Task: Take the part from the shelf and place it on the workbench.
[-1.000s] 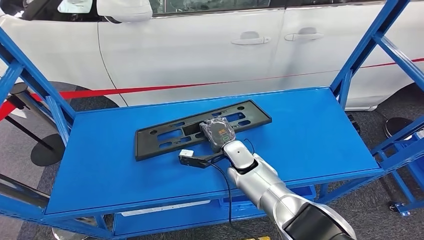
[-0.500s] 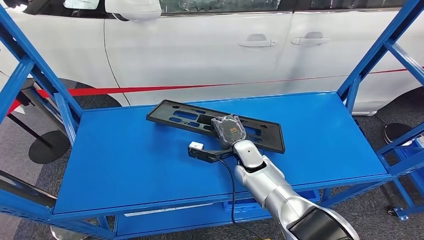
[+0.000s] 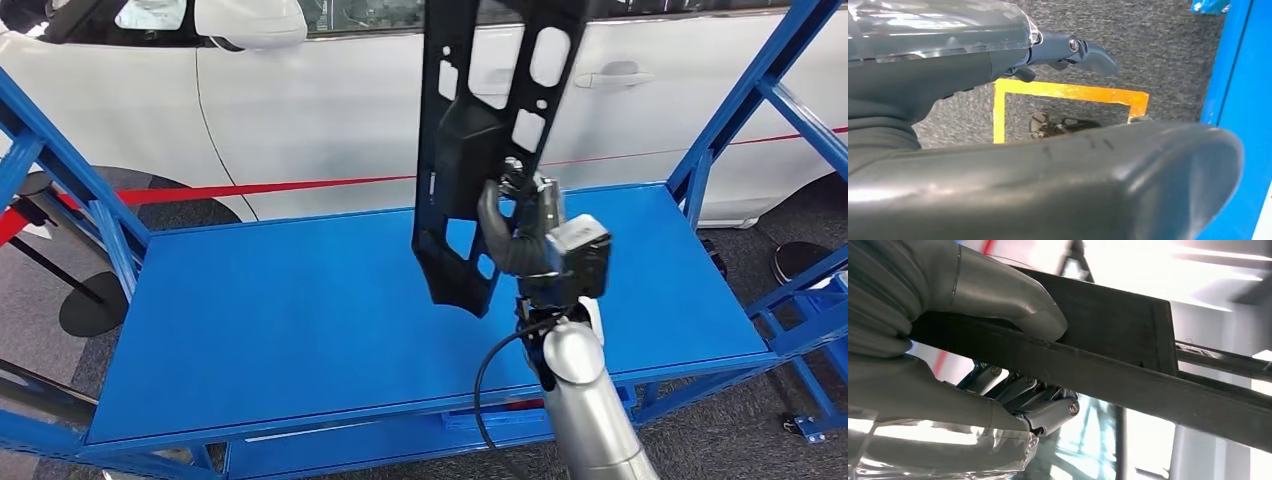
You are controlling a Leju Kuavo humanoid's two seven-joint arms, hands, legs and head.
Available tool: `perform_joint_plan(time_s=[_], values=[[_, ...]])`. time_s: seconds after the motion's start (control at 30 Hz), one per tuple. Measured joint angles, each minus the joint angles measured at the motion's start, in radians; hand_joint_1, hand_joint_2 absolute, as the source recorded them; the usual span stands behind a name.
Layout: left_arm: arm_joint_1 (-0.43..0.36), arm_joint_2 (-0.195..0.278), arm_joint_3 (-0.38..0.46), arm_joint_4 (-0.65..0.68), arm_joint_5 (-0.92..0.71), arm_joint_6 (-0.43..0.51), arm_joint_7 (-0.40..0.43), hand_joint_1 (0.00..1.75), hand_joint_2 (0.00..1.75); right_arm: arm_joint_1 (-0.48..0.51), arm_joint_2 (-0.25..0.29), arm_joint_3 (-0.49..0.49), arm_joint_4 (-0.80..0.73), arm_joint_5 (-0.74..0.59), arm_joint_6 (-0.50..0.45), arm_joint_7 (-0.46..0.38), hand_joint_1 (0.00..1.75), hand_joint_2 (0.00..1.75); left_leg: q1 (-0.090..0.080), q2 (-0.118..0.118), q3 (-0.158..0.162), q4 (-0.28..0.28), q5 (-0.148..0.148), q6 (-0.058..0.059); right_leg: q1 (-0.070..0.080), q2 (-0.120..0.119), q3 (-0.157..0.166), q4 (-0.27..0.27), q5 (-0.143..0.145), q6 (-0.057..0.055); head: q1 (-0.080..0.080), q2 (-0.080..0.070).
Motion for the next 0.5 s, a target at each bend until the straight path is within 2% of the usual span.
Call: perform_joint_plan(time_s=[0.07,0.17,0.23,0.3,0.37,0.4,0.43,0.47,0.5], values=[[0.001,0.001,0.000,0.001,0.000,-0.002,-0.006,0.00,0.00,0.026,-0.022,-0.024,-0.084,-0.041,0.008,-0.006,1.75,1.75,-0.002,-0.002,0.048,-0.104,0.036,0.007,0.002,0.002,-0.004,0.014,-0.008,0.010,0.000,0.000],[0.001,0.001,0.000,0.003,0.002,-0.002,-0.007,0.00,0.00,0.053,-0.048,-0.050,-0.168,-0.067,0.010,-0.014,1.75,1.75,-0.007,-0.003,0.054,-0.124,0.037,0.025,0.003,0.005,-0.010,0.018,-0.008,0.026,0.001,0.000],[0.000,0.001,0.000,0.003,0.005,-0.002,-0.007,0.00,0.00,0.067,-0.065,-0.063,-0.204,-0.088,0.011,-0.027,1.75,1.75,-0.006,-0.001,0.056,-0.130,0.042,0.039,-0.001,0.006,-0.017,0.036,-0.023,0.037,0.001,0.000],[-0.002,0.001,0.001,0.003,0.004,0.005,-0.007,0.00,0.00,0.078,-0.083,-0.077,-0.235,-0.112,0.013,-0.038,1.75,1.75,-0.004,0.000,0.057,-0.133,0.045,0.048,-0.004,0.006,-0.057,0.125,-0.075,0.046,0.001,0.000],[-0.002,0.001,0.002,0.003,0.001,0.015,-0.007,0.00,0.00,0.094,-0.098,-0.089,-0.256,-0.134,0.018,-0.041,1.75,1.75,-0.005,0.000,0.056,-0.133,0.045,0.052,-0.006,0.005,-0.122,0.257,-0.131,0.052,0.001,0.000],[-0.001,0.001,0.002,0.003,0.000,0.018,-0.007,0.00,0.00,0.103,-0.104,-0.095,-0.263,-0.140,0.021,-0.041,1.75,1.75,-0.006,0.000,0.056,-0.133,0.044,0.052,-0.007,0.005,-0.143,0.295,-0.138,0.052,0.001,0.000],[-0.002,0.001,0.002,0.003,0.000,0.020,-0.007,0.00,0.00,0.111,-0.110,-0.099,-0.269,-0.144,0.024,-0.041,1.75,1.75,-0.007,0.000,0.057,-0.133,0.044,0.052,-0.007,0.005,-0.145,0.293,-0.124,0.051,0.001,0.000],[-0.002,0.001,0.002,0.003,0.000,0.021,-0.007,0.00,0.00,0.116,-0.115,-0.102,-0.274,-0.145,0.025,-0.041,1.75,1.75,-0.008,0.000,0.058,-0.133,0.043,0.052,-0.007,0.005,-0.127,0.253,-0.093,0.047,0.001,0.000],[-0.003,0.001,0.002,0.003,0.000,0.022,-0.007,0.00,0.00,0.118,-0.119,-0.104,-0.280,-0.145,0.026,-0.041,1.75,1.75,-0.009,0.000,0.061,-0.133,0.042,0.051,-0.006,0.005,-0.092,0.180,-0.054,0.042,0.001,0.000]])
